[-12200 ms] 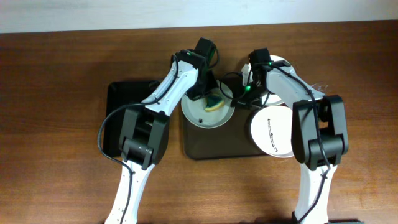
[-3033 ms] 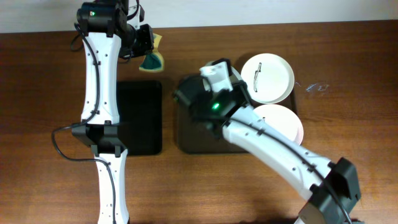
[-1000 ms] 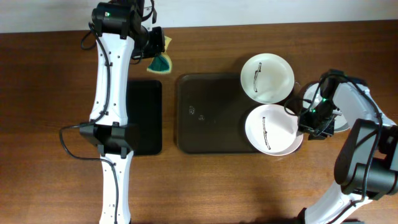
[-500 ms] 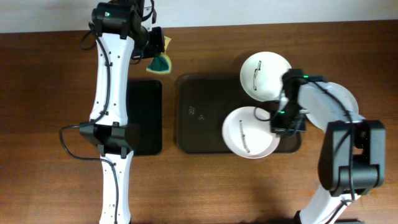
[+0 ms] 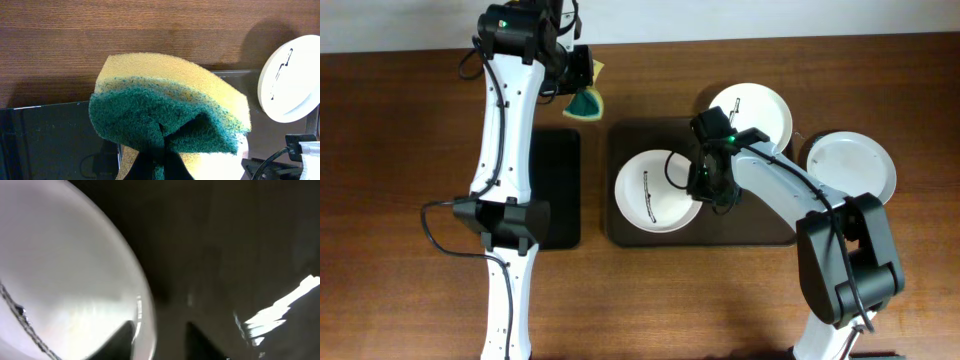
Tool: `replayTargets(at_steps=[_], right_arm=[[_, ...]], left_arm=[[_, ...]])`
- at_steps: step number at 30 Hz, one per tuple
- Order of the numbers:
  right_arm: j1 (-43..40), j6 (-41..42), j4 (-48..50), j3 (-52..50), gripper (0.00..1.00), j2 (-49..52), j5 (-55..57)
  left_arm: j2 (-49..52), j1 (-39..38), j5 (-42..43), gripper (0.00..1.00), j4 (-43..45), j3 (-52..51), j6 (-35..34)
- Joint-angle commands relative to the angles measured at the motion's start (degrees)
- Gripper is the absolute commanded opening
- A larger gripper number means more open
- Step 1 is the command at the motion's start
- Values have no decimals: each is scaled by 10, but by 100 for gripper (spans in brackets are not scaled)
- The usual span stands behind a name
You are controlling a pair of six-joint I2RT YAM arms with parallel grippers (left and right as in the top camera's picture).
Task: Clean dirty plates on tray and stack at the side
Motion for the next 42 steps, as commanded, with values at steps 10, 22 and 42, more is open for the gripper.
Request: replayTargets(at_steps=[10, 22, 42], right_arm=[[-33, -77, 76, 9, 21, 49, -43], [-48, -85, 103, 9, 4, 71, -88], [-51, -84, 107, 9, 4, 72, -88]], left_arm=[[-5, -39, -14, 0, 35, -119, -21], [-19, 60, -83, 0, -29, -152, 64], [-19, 82, -94, 0, 218, -578, 10]])
